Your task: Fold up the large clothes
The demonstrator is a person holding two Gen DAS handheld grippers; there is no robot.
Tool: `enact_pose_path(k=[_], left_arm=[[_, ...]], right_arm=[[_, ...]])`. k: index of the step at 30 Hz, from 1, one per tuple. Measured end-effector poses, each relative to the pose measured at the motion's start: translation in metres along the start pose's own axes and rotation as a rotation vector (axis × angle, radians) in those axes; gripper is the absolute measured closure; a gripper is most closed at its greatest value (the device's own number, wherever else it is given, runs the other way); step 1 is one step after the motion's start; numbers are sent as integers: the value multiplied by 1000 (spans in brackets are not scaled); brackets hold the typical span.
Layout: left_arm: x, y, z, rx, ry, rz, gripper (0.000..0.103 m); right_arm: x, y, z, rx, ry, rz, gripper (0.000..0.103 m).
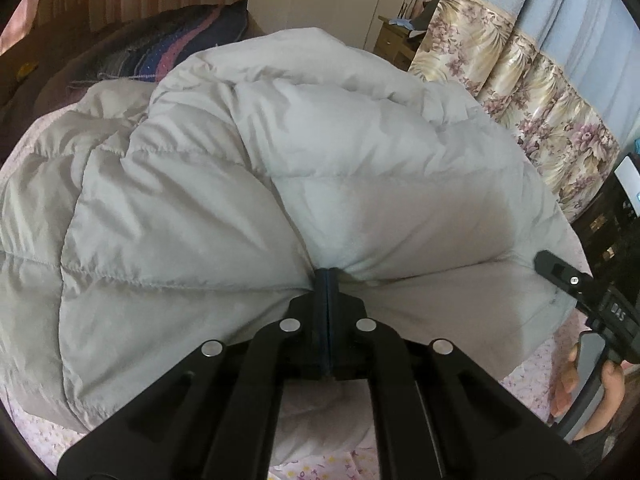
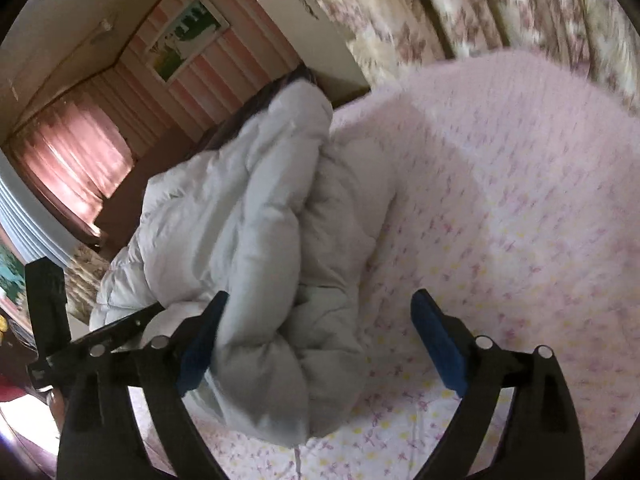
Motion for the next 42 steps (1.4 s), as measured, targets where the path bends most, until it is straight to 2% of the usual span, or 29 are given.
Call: enact_pose_path(k=[3,5,7,9,10,11,14,16,18,20,22,26,33,38,42], left_arm=[[-5,7,-1,-11,-7,15,102],[-6,17,-2,-28,0,16,102],[-5,23,-1,-39,16,13,102],[-5,20,1,-31,15,28,102],[-4,16,1,-25,18,37,102],[-4,10,2,-18,21,49,103],[-6,-5,1,11,11,80,103],[-10,-8,-1,4,-3,94,103],[-11,-2,-4,-13,5,65,103],[-15,6,-7,-53,-6,40,103],[-21,3,-11,-75,-26,53,103],[-14,-13,-15,-47,-29,62,103],[5,-19,-10,2,45,-33,103],[6,-9,-8,-9,5,-27,103],[26,28,-1,-4,20,-78,103]], right_arm=[[4,-9,2,-9,9,30,13],[11,-18,4,13,-1,83,13],[21,-28,7,18,38,60,14],[23,-33,10,12,32,58,25],[22,-37,12,13,11,89,43],[21,-38,15,7,-8,119,52],[34,-29,21,-45,45,90,63],[47,-22,23,-78,93,69,64],[58,-18,24,-88,151,29,64],[61,-17,26,-94,156,28,66],[60,-17,26,-99,140,35,67],[68,-14,30,-123,163,68,71],[107,-6,41,-136,249,109,72],[137,0,46,-130,285,74,74],[179,5,52,-126,410,-14,75]])
Point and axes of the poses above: each gripper's, at about its wrist camera, not at the fingertips, and y roughly against the way its jaws point, x to its left, z to its top, the point moved 2 cm from there along -y, roughly the way its jaws point, and after that the axes turned 10 degrees about y, right-handed, at the moved point
